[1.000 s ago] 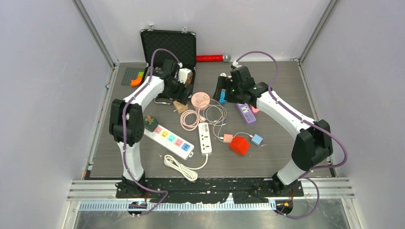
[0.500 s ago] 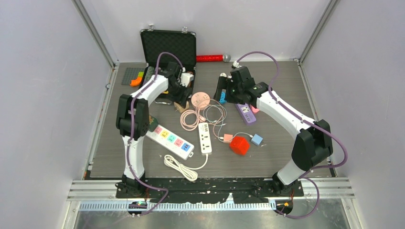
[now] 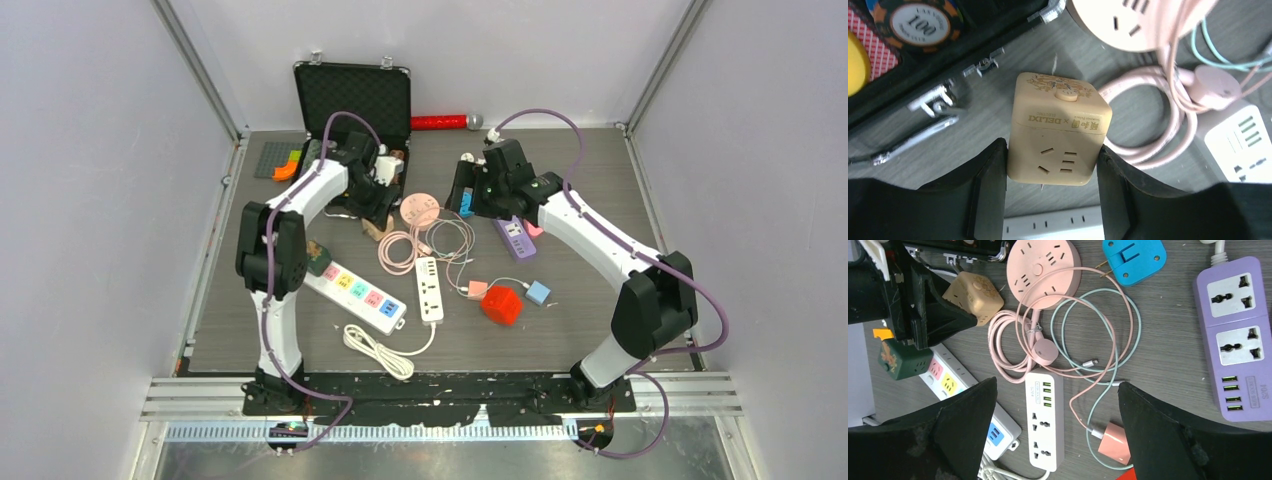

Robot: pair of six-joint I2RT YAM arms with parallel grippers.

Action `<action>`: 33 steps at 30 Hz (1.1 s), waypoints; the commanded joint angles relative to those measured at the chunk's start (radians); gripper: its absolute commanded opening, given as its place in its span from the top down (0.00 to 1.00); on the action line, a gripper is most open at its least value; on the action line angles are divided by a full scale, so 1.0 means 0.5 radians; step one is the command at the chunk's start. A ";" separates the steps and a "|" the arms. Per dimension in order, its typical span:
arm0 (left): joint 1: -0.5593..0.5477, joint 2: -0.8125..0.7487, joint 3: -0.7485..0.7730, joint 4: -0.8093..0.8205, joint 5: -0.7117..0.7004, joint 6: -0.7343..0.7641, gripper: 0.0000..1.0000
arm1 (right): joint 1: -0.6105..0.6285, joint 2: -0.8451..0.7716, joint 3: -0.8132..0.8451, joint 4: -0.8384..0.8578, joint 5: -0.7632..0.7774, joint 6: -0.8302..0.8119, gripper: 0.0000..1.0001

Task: Insert the plug

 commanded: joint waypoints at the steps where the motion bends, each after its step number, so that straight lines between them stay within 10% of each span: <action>1: -0.006 -0.398 -0.111 -0.003 0.101 0.090 1.00 | 0.003 -0.161 0.033 0.066 -0.107 0.002 0.04; 16: -0.006 -1.523 -0.959 0.705 1.107 0.858 1.00 | 0.011 -0.407 -0.028 0.498 -0.748 -0.122 0.03; 33: -0.056 -1.751 -1.113 1.019 1.055 0.748 1.00 | 0.330 -0.090 0.416 0.243 -0.622 -0.356 0.04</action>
